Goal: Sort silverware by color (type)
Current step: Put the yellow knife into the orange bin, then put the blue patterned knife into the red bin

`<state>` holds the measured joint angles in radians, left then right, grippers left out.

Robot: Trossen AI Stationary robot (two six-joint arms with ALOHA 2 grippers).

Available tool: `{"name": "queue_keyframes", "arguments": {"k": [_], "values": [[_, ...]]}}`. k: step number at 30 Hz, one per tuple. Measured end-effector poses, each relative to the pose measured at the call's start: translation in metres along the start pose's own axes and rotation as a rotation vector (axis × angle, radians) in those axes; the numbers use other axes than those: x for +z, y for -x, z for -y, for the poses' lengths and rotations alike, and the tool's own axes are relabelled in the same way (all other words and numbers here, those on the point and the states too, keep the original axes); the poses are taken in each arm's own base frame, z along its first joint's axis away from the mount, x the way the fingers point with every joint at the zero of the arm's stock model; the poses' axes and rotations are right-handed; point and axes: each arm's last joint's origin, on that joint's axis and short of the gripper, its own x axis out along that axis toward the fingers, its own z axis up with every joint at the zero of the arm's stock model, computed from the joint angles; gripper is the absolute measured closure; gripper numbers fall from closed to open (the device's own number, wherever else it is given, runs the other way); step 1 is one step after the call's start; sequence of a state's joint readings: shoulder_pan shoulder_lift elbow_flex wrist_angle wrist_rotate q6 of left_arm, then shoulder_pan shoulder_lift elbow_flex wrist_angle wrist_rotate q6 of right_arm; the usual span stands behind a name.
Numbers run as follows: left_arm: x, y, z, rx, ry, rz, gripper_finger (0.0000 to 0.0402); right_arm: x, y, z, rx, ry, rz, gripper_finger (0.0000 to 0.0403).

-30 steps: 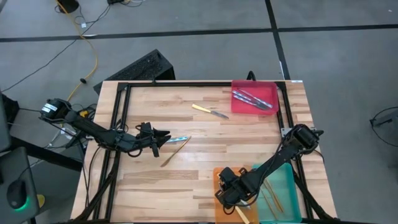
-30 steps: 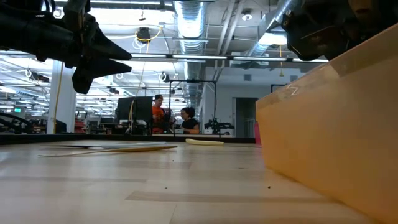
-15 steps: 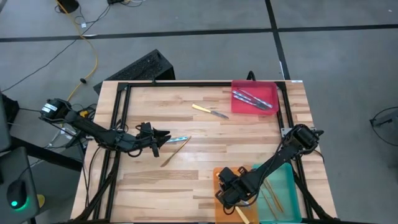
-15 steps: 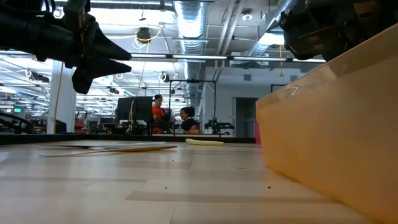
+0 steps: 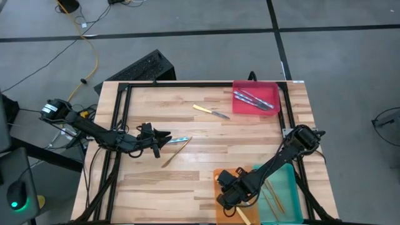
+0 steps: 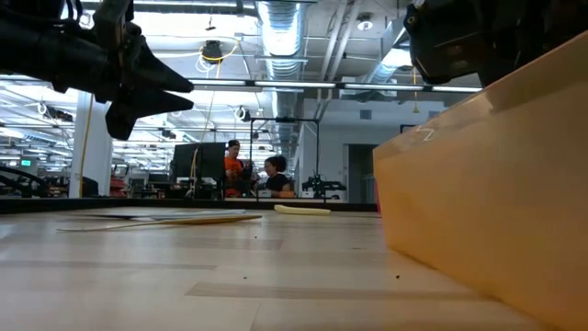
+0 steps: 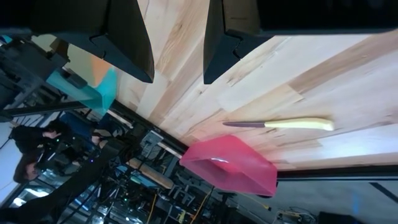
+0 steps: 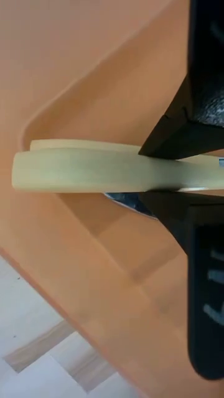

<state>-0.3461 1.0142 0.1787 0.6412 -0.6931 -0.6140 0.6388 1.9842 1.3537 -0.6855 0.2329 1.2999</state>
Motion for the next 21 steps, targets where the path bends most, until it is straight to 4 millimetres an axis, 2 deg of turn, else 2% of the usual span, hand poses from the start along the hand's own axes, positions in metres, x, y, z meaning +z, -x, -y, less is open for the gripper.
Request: {"name": "queue_keyframes", "arguments": {"k": [11, 15, 21], "values": [[-0.0002, 0.0000, -0.0002, 0.001, -0.003, -0.002, 0.0280, 0.0016, -0.0003, -0.0015, 0.028, -0.021, -0.040, 0.0196], [-0.0005, 0.0000, -0.0003, 0.003, -0.006, -0.004, 0.0280, 0.0034, -0.0006, -0.0017, 0.039, -0.028, -0.060, 0.0189], [-0.0006, 0.0000, -0.0004, 0.003, -0.007, -0.005, 0.0280, 0.0062, 0.0021, -0.0011, 0.049, -0.033, -0.074, 0.0201]]}}
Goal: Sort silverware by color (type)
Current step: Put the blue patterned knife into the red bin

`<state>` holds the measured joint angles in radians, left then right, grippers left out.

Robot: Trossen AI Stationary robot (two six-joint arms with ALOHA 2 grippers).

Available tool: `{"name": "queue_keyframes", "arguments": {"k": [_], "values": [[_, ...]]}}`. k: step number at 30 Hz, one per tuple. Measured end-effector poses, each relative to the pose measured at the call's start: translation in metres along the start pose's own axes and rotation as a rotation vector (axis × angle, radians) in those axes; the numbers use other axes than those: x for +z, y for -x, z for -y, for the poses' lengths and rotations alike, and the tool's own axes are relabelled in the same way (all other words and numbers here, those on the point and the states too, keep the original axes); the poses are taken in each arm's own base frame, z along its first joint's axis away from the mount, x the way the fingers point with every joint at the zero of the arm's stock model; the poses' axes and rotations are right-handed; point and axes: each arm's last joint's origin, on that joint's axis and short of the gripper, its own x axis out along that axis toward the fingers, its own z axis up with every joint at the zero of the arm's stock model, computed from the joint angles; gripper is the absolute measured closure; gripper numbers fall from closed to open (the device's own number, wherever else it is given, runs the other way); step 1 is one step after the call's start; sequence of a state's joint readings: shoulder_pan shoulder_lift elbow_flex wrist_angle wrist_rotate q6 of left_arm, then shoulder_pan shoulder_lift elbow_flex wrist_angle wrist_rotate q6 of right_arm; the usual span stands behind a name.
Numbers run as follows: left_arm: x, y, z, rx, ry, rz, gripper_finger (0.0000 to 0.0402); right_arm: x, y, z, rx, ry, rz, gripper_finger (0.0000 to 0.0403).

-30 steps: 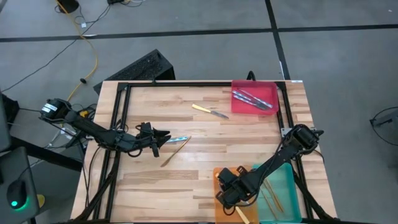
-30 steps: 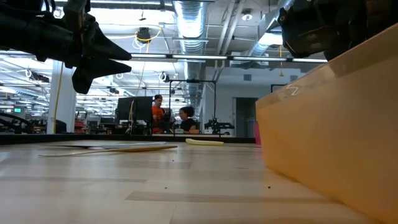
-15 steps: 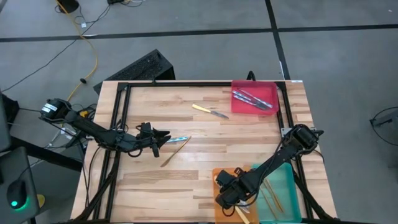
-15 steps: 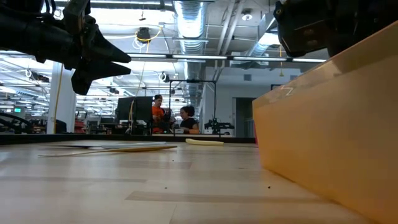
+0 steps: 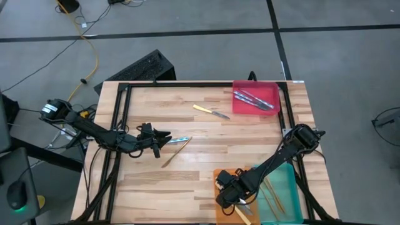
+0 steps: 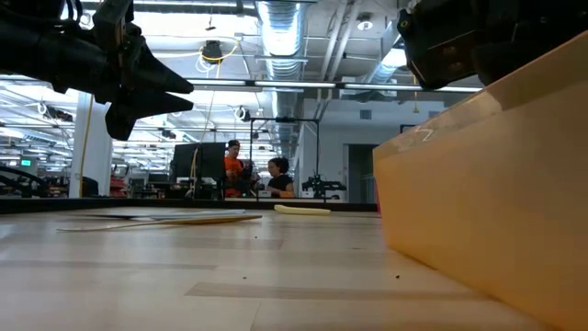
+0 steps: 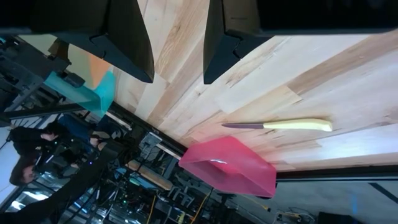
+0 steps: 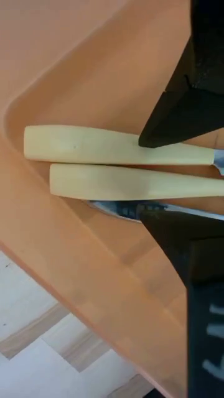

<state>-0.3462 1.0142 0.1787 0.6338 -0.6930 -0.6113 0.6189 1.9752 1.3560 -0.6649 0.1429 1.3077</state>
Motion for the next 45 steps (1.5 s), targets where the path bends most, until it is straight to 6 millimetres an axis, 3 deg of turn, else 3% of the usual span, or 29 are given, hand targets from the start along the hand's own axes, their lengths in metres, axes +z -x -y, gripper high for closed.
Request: {"name": "queue_keyframes", "arguments": {"k": [22, 30, 38, 45], "values": [[0.000, 0.000, 0.000, 0.000, 0.001, -0.001, 0.0280, 0.017, 0.058, -0.029, 0.006, 0.155, 0.017, 0.0211], [0.000, 0.000, 0.000, 0.000, 0.000, 0.000, 0.0280, 0.028, 0.080, -0.041, 0.036, 0.205, 0.120, 0.0211], [0.000, 0.000, 0.000, 0.000, 0.000, -0.001, 0.0280, 0.057, 0.094, -0.043, 0.021, 0.234, 0.283, 0.0211], [-0.003, 0.000, -0.002, 0.014, -0.002, -0.022, 0.0280, 0.105, 0.098, -0.042, 0.007, 0.228, 0.555, 0.0211]]}}
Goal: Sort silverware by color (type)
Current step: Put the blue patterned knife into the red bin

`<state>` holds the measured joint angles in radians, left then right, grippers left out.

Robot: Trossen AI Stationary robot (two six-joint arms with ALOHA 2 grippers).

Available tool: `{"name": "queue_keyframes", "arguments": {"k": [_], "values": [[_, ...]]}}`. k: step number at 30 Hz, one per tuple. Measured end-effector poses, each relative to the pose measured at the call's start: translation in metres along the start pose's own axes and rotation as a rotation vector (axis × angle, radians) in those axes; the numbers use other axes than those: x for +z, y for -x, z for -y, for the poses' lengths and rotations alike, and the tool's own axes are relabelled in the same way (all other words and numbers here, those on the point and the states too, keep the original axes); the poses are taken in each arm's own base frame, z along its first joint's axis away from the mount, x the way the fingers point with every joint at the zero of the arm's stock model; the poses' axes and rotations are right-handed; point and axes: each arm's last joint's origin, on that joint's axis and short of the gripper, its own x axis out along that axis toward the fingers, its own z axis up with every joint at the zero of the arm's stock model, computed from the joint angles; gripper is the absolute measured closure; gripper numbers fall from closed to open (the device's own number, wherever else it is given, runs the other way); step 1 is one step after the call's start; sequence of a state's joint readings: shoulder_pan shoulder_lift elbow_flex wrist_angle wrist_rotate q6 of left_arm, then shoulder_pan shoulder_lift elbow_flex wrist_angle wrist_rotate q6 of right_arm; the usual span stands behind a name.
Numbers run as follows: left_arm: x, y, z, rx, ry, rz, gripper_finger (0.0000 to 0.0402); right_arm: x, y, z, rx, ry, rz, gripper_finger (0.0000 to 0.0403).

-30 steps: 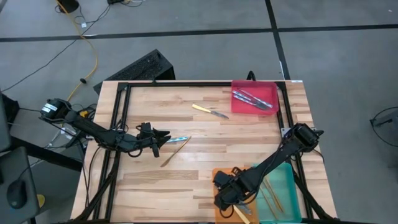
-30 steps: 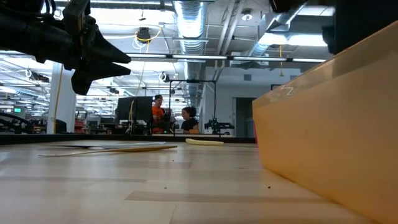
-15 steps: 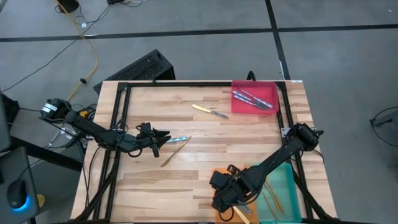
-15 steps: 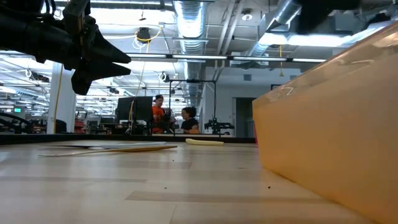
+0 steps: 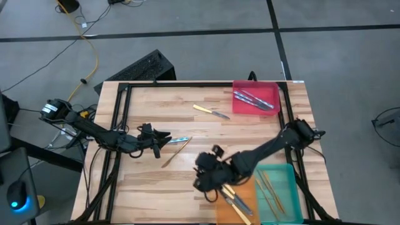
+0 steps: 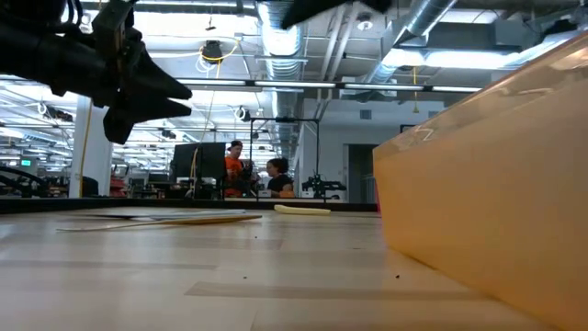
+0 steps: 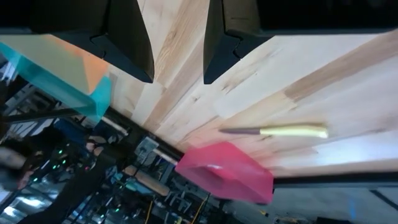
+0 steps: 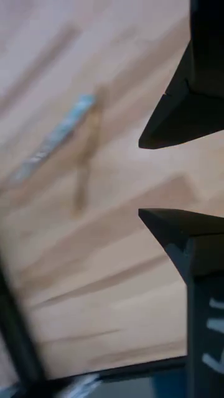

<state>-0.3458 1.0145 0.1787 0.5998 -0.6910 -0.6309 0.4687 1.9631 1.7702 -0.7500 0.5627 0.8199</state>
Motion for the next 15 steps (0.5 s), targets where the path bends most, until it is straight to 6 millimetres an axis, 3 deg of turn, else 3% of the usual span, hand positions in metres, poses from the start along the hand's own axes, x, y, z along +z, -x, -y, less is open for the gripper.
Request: {"name": "queue_keyframes", "arguments": {"k": [6, 15], "values": [[-0.006, 0.000, -0.004, 0.035, 0.006, -0.053, 0.0280, 0.029, -0.021, 0.009, 0.060, 0.029, 0.147, 0.0211], [-0.008, 0.001, -0.006, 0.050, 0.001, -0.071, 0.0280, 0.047, -0.036, 0.029, -0.017, 0.143, 0.177, 0.0211]]}}
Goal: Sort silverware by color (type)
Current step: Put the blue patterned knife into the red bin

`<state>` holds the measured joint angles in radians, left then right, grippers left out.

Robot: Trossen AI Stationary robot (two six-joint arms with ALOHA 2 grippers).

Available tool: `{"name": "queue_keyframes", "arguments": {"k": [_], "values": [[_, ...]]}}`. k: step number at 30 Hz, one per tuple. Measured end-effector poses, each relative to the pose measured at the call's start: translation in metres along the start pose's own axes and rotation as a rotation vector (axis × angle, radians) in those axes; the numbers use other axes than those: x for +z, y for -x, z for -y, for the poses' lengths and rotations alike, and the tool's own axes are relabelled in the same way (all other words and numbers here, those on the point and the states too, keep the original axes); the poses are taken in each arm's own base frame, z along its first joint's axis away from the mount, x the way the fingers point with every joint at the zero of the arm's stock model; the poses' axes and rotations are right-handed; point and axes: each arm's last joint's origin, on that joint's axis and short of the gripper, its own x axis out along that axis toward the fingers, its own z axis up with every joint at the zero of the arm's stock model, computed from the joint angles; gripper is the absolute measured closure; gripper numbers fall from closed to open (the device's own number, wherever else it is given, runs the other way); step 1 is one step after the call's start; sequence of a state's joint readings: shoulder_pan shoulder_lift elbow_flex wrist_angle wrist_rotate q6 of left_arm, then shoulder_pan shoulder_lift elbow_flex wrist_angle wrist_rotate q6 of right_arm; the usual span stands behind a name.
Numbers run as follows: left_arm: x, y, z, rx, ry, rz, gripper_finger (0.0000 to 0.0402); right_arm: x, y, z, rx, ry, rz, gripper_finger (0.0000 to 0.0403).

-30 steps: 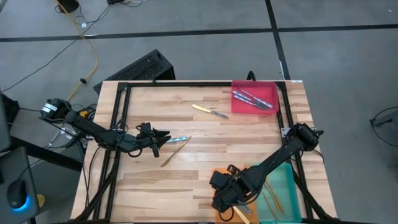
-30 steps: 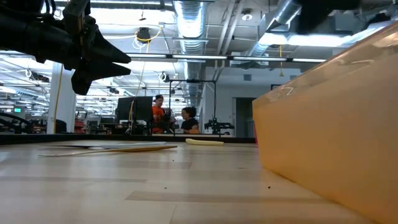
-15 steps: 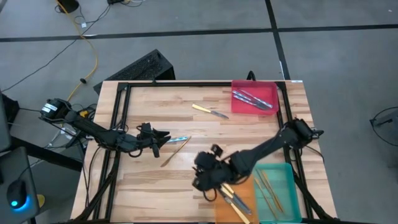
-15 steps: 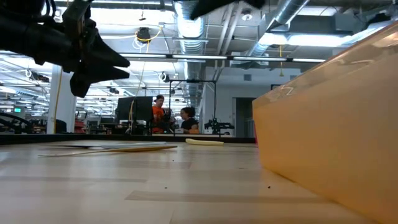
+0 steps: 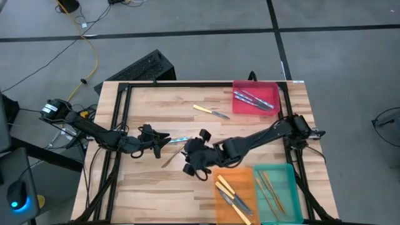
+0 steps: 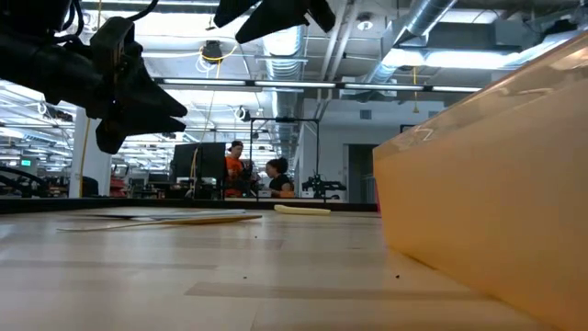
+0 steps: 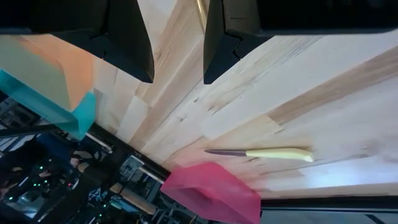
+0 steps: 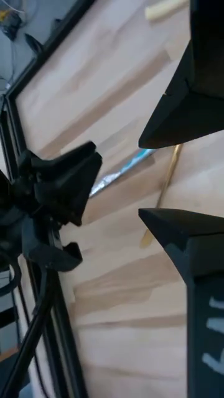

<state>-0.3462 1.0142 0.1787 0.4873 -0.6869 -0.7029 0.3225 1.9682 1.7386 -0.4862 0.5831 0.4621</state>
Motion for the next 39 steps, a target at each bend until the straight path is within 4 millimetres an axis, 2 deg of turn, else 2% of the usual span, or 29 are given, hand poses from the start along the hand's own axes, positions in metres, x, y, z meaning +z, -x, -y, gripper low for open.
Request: {"name": "queue_keyframes", "arguments": {"k": [7, 21, 27, 39], "values": [[-0.001, 0.000, -0.001, 0.007, -0.021, -0.008, 0.0280, 0.006, -0.009, 0.013, -0.030, 0.091, -0.001, 0.0211], [-0.001, 0.000, 0.000, -0.012, -0.138, -0.017, 0.0280, 0.020, -0.037, 0.054, -0.114, 0.101, 0.028, 0.0211], [0.009, 0.003, 0.005, -0.057, -0.251, 0.050, 0.0280, 0.007, -0.061, 0.070, -0.121, 0.117, 0.114, 0.0211], [0.045, 0.035, 0.000, -0.104, -0.267, 0.223, 0.0280, -0.015, -0.080, 0.085, -0.061, 0.037, 0.193, 0.0211]]}}
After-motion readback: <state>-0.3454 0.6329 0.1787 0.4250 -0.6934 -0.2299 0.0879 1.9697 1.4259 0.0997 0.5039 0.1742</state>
